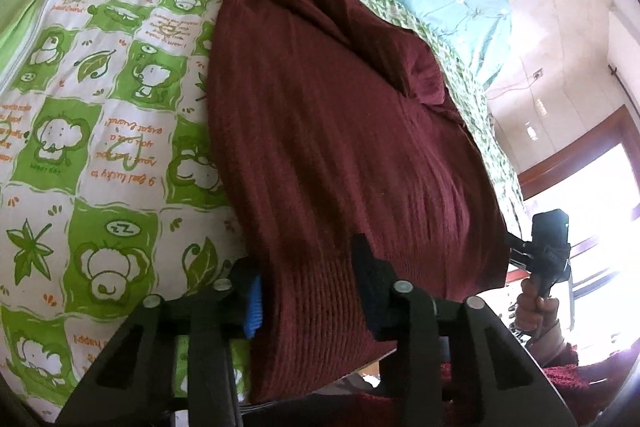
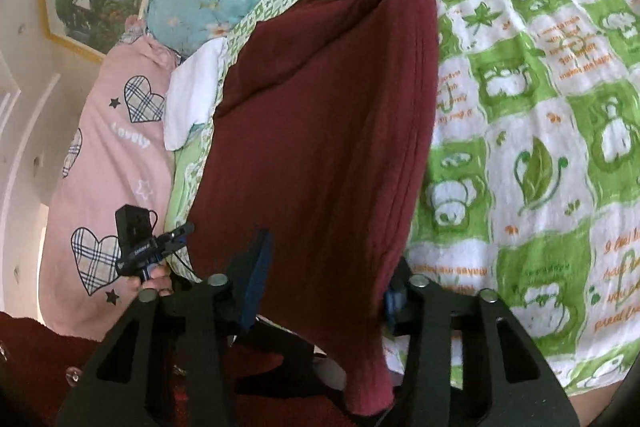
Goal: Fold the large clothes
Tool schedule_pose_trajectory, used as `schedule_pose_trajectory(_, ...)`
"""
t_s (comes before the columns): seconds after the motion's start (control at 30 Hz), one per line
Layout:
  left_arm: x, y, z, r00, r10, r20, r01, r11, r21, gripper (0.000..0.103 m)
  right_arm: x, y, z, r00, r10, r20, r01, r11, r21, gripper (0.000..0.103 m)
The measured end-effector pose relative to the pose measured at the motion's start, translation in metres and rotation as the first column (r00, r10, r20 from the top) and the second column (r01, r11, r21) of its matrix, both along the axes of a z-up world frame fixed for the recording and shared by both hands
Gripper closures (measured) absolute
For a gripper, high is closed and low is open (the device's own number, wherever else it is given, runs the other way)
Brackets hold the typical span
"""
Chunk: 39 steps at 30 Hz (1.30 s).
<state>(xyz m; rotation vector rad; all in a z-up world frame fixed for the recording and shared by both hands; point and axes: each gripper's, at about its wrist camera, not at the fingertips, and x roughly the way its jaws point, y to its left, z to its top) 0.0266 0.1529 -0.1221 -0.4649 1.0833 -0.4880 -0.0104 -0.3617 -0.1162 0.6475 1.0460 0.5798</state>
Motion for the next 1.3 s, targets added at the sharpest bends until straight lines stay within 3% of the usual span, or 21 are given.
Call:
schedule_pose_trajectory(0.13, -0.001, 0.004, -0.003, 1.0, 0.01, 0.0, -0.01, 1.0, -0.005, 0.084, -0.003, -0.009, -0.004, 0.999, 0.002, -0.035, -0.003, 1.0, -0.019, 0.08)
schedule_pose_trajectory(0.17, -0.001, 0.004, -0.004, 1.0, 0.008, 0.0, -0.008, 1.0, -0.012, 0.094, -0.003, -0.009, -0.004, 0.999, 0.005, -0.039, -0.006, 0.999, -0.031, 0.083)
schedule_pose_trajectory(0.23, -0.004, 0.004, -0.006, 1.0, 0.005, 0.002, -0.005, 1.0, -0.018, 0.095, -0.005, -0.009, -0.003, 0.999, 0.014, -0.038, -0.016, 0.998, -0.061, 0.087)
schedule_pose_trajectory(0.37, -0.007, -0.008, 0.002, 0.999, -0.019, 0.047, 0.018, 1.0, 0.017, 0.096, -0.007, -0.006, -0.001, 0.999, 0.019, -0.034, -0.022, 0.997, -0.074, 0.088)
schedule_pose_trajectory(0.53, -0.007, -0.017, 0.013, 0.995, -0.019, 0.098, 0.018, 1.0, 0.009, 0.097, -0.009, -0.003, 0.002, 1.0, 0.022, -0.013, -0.023, 0.996, -0.087, 0.088)
schedule_pose_trajectory(0.6, -0.009, -0.018, 0.02, 0.993, -0.008, 0.122, 0.009, 1.0, -0.012, 0.097, -0.01, -0.004, 0.008, 1.0, 0.014, 0.018, -0.013, 0.998, -0.068, 0.098)
schedule_pose_trajectory(0.77, -0.009, -0.017, 0.04, 0.985, 0.011, 0.173, -0.005, 0.999, -0.037, 0.098, -0.009, -0.009, 0.03, 0.995, -0.024, 0.098, 0.024, 1.0, 0.001, 0.098)
schedule_pose_trajectory(1.07, 0.004, -0.02, 0.07, 0.975, 0.036, 0.221, -0.023, 0.998, -0.06, 0.098, 0.005, -0.011, 0.057, 0.985, -0.047, 0.163, 0.035, 0.996, 0.079, 0.098)
schedule_pose_trajectory(1.3, 0.042, -0.02, 0.096, 0.957, 0.083, 0.276, -0.058, 0.993, -0.099, 0.098, 0.04, -0.019, 0.088, 0.963, -0.127, 0.237, 0.091, 0.983, 0.157, 0.098)
